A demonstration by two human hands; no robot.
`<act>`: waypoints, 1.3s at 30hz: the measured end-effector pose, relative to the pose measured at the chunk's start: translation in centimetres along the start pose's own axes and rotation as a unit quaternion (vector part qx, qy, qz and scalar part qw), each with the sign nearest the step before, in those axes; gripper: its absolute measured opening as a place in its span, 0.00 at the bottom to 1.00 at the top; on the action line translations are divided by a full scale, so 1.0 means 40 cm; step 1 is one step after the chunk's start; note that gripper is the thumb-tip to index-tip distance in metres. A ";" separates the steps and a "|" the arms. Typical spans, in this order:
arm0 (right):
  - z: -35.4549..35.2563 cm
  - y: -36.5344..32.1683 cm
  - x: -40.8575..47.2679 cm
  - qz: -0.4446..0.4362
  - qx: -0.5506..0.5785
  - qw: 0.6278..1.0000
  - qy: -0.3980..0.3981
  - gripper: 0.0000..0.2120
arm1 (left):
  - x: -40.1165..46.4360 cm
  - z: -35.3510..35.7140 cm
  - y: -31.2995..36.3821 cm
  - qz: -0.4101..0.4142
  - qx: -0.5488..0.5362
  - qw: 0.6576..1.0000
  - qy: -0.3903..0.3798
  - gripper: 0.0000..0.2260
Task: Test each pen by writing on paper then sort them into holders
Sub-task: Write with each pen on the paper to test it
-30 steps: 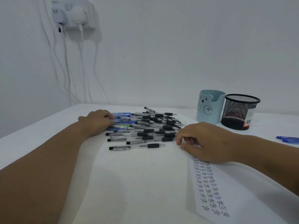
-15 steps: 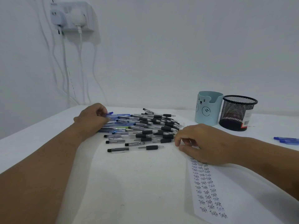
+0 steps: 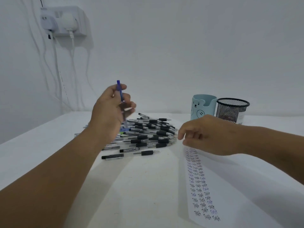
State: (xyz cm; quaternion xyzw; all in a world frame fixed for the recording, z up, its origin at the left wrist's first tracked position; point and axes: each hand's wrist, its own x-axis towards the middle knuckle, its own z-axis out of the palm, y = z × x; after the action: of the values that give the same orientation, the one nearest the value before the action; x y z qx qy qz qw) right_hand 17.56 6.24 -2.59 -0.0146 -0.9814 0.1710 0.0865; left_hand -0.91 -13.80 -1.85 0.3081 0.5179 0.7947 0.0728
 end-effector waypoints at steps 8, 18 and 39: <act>-0.020 0.022 -0.013 0.056 -0.002 0.998 -0.041 0.02 | -0.062 0.098 -0.015 -0.184 -0.290 0.939 -0.025 0.16; 0.026 -0.023 -0.029 -0.039 0.072 0.990 0.116 0.10 | -0.113 0.153 -0.052 -0.220 -0.387 0.895 -0.030 0.18; 0.066 -0.103 -0.274 0.096 0.444 0.890 0.042 0.13 | -0.185 0.161 -0.074 0.009 0.411 0.740 -0.532 0.20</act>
State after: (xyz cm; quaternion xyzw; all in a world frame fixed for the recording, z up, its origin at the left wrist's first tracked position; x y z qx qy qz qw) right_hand 27.88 0.84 -5.46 -0.0761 -0.7920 0.5960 0.1079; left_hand 8.04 -10.68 -5.71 0.6857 0.6681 0.2123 0.1961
